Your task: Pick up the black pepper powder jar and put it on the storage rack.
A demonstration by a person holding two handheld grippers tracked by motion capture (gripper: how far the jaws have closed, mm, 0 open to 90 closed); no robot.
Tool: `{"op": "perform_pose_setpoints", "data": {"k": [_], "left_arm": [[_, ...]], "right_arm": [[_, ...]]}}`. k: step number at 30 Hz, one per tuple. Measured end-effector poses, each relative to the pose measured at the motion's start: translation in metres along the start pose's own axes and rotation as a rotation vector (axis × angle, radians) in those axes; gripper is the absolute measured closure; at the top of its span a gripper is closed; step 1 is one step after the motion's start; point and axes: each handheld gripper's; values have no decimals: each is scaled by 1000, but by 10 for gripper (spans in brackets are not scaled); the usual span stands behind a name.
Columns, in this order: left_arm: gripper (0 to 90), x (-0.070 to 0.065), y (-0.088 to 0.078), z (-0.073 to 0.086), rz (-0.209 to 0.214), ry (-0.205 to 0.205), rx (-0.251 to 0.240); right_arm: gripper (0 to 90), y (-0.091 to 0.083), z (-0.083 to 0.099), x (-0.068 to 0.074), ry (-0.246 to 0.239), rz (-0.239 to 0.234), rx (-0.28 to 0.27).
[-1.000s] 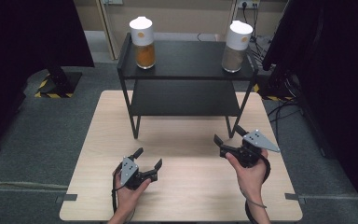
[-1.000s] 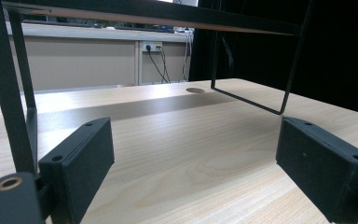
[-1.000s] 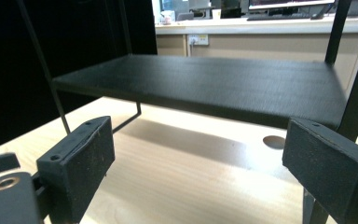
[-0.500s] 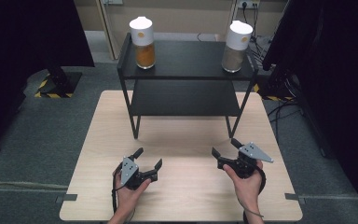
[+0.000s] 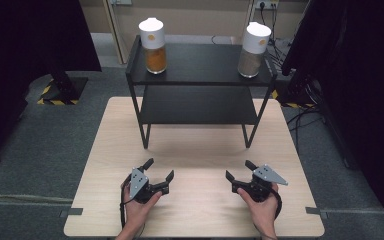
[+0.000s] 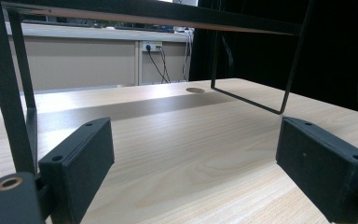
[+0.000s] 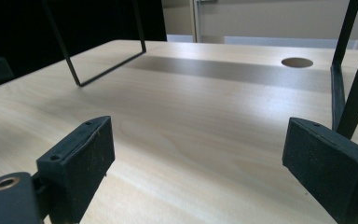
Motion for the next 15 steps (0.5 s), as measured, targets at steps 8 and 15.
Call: {"op": "perform_pose_setpoints", "data": {"k": [8, 15], "left_arm": [[108, 0, 0, 0, -2, -5, -2], [107, 0, 0, 0, -2, -5, -2]], "right_arm": [[94, -4, 16, -1, 26, 7, 8], [94, -6, 21, -1, 23, 10, -11]]}}
Point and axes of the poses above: each handheld gripper's, and its own axes: y roughly forward along the jaws, z roughly out of its underside, x roughly to its left, and after that the axes turned 4 degrees about -z, right-handed
